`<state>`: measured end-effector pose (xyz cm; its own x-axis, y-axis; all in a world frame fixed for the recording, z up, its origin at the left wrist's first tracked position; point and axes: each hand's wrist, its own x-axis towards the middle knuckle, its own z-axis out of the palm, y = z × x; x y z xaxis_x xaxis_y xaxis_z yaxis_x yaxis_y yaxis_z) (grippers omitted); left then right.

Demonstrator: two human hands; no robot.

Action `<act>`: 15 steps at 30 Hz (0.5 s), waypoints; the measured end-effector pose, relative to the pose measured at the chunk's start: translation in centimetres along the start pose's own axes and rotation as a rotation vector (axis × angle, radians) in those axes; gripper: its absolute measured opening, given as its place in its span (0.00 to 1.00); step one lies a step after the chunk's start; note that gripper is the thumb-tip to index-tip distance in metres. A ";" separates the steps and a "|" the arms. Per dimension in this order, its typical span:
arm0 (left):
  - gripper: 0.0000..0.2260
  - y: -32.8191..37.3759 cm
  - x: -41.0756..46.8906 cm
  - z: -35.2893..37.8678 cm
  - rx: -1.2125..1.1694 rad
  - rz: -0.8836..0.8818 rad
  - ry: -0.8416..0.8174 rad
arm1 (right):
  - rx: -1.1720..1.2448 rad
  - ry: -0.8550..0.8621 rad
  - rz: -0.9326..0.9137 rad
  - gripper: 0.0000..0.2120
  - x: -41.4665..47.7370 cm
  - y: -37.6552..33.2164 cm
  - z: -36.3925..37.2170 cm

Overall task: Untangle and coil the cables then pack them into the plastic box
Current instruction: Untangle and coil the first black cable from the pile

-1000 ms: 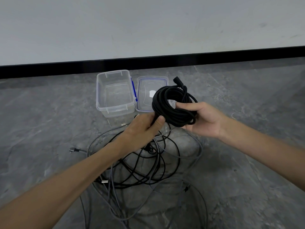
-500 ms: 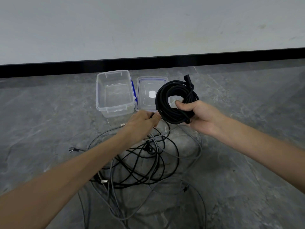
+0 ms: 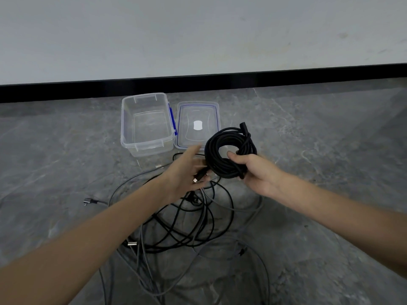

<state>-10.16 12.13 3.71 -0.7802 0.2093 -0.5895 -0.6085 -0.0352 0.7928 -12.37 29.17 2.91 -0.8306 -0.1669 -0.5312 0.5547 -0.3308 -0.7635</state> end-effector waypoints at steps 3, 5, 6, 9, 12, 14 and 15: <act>0.21 -0.3 1.3 0.8 0.232 0.059 0.108 | -0.009 -0.025 0.025 0.15 0.0 0.3 -0.4; 0.17 -0.6 2.1 1.3 0.286 0.086 0.159 | -0.051 -0.050 0.028 0.13 0.0 0.4 -0.8; 0.15 -0.7 2.4 1.4 0.286 0.084 0.171 | -0.082 -0.056 0.033 0.12 0.0 0.3 -1.0; 0.08 -0.8 2.9 1.5 0.261 0.085 0.165 | -0.169 -0.012 0.051 0.03 0.0 0.0 -1.9; 0.02 -0.9 3.4 1.7 0.249 0.086 0.211 | -0.217 0.006 0.052 0.05 0.1 0.3 -2.7; 0.02 -1.0 3.9 1.8 0.231 0.068 0.225 | -0.216 -0.020 0.054 0.05 0.3 0.5 -3.1; 0.02 -1.0 4.0 2.0 0.210 0.053 0.228 | -0.221 -0.041 0.050 0.04 0.3 0.5 -3.1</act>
<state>-12.36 14.93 0.85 -0.8368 -0.0126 -0.5474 -0.5415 0.1676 0.8239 -12.14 31.88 1.23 -0.8007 -0.2168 -0.5584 0.5885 -0.1107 -0.8009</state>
